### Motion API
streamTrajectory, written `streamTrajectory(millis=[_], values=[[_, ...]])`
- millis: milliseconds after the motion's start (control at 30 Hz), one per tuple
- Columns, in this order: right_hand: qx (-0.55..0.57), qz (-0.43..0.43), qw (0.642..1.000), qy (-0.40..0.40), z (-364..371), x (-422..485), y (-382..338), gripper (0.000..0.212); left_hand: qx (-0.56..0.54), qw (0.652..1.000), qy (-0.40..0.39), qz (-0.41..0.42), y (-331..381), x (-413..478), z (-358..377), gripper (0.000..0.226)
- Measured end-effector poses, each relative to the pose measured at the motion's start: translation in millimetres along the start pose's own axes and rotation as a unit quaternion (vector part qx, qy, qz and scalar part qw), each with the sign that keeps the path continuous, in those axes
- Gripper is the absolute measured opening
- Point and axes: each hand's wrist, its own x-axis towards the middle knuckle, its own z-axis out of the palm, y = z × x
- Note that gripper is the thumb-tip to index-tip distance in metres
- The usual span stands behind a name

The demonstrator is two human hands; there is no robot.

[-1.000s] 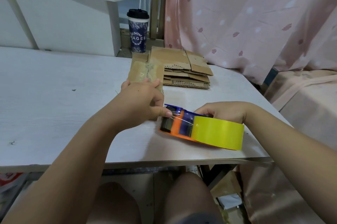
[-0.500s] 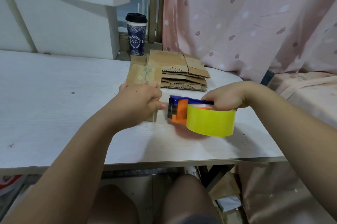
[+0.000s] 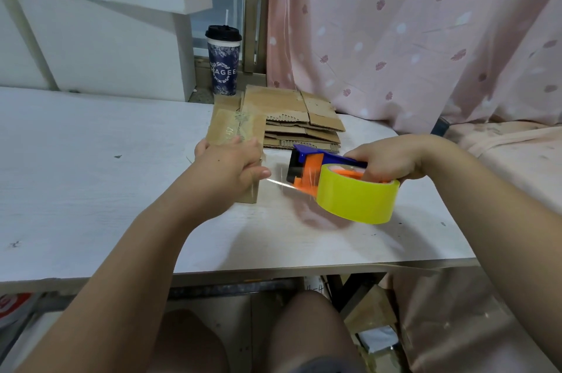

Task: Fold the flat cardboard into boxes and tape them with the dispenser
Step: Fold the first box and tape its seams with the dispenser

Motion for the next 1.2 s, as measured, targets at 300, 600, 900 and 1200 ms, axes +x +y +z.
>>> streamTrajectory(millis=[300,600,900,1200], values=[[0.014,-0.075,0.997,-0.005,-1,-4,10,0.028,-0.043,0.999,0.004,-0.013,-9,3,0,0.025],[0.077,-0.051,0.984,-0.155,7,1,16,0.036,-0.014,1.0,0.002,0.008,-6,-1,0,0.033],[0.095,-0.077,0.963,-0.239,16,3,15,0.036,-0.025,0.999,0.015,0.031,-14,0,2,0.038],[-0.028,-0.198,0.971,-0.129,28,5,9,0.021,-0.069,0.996,0.043,0.036,-19,0,4,0.052]])
